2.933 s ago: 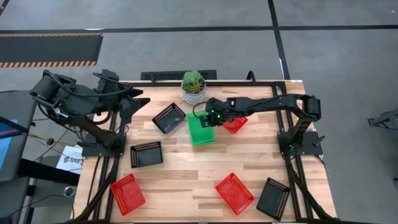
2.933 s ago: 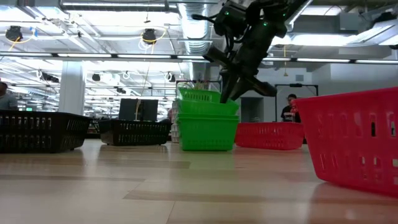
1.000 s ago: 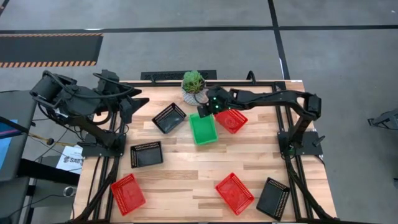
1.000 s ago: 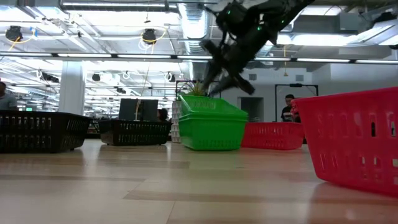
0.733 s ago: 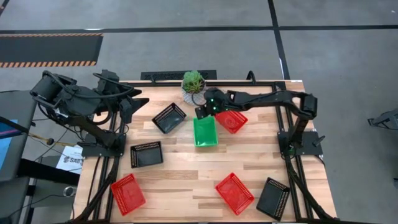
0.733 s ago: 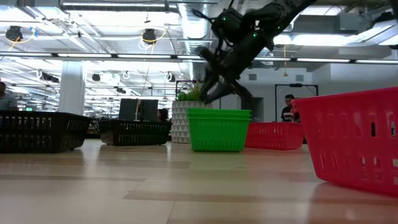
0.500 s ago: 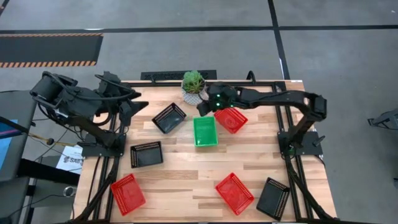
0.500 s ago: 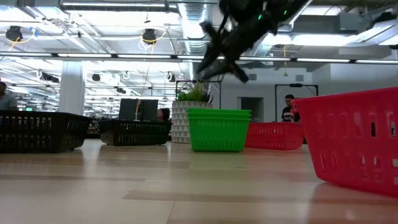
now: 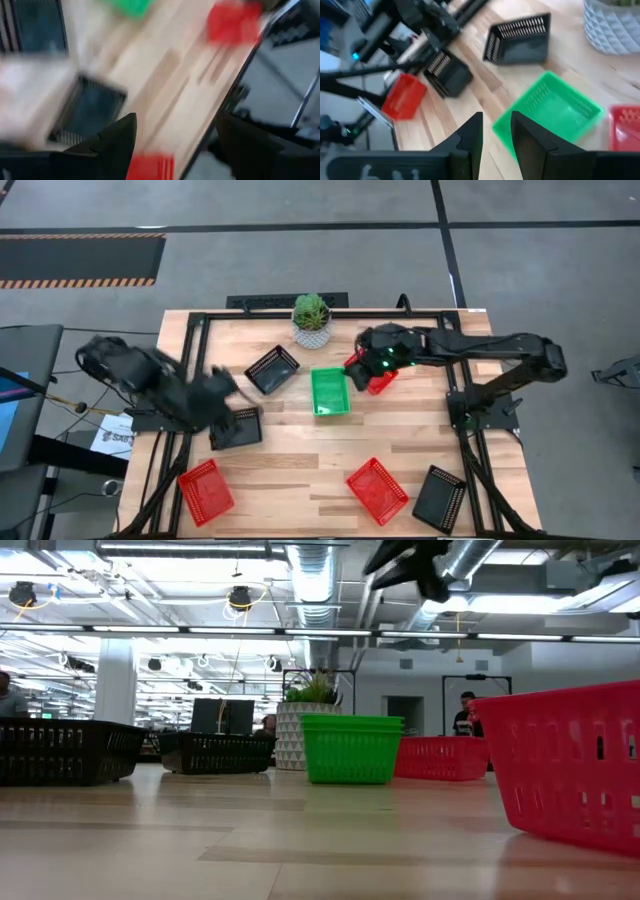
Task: Stack baskets by color
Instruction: Stack the bottom left red bin on the top right red bin
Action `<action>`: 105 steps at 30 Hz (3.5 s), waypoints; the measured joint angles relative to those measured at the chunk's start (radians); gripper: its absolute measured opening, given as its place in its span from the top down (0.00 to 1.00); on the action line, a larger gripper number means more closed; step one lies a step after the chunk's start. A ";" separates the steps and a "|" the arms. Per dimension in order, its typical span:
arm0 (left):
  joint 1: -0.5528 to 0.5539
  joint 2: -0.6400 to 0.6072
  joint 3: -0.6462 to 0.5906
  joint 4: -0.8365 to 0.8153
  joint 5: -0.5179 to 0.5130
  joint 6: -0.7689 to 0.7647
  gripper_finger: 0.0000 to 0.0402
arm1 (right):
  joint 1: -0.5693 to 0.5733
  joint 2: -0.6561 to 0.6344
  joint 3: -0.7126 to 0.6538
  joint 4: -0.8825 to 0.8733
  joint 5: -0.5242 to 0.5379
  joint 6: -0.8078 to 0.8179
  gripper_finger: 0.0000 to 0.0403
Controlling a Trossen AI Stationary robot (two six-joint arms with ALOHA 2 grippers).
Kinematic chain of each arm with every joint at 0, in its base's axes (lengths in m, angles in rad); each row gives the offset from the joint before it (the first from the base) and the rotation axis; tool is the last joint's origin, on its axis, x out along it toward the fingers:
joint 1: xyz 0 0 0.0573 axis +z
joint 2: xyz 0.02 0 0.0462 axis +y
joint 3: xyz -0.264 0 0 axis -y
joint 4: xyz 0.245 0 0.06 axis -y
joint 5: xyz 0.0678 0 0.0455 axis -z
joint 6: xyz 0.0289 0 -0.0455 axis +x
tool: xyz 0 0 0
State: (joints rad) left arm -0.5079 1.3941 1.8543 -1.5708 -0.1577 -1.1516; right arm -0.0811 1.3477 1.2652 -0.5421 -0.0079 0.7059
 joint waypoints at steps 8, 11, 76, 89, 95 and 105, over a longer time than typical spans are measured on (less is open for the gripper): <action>-0.235 0.000 -0.318 0.050 0.133 -0.451 0.36 | 0.077 -0.033 0.000 -0.096 0.034 0.000 0.69; -0.313 0.000 -0.409 0.117 0.129 -0.669 0.36 | 0.082 -0.032 0.000 -0.124 0.034 0.000 0.70; -0.368 0.340 -0.488 0.531 0.153 -0.209 1.00 | 0.082 -0.031 0.000 -0.178 -0.020 -0.034 0.70; -0.077 0.339 -0.405 0.483 -0.032 0.453 1.00 | 0.088 -0.111 0.000 -0.193 -0.078 0.004 0.70; 0.108 0.339 -0.396 0.519 -0.106 0.731 1.00 | 0.079 -0.197 0.000 -0.175 -0.077 0.039 0.70; 0.263 0.341 -0.256 0.702 -0.128 1.082 1.00 | 0.079 -0.306 0.000 -0.176 -0.041 0.057 0.70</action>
State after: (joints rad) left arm -0.2449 1.7349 1.5983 -0.8687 -0.2859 -0.0695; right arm -0.0017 1.0414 1.2648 -0.7180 -0.0489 0.7632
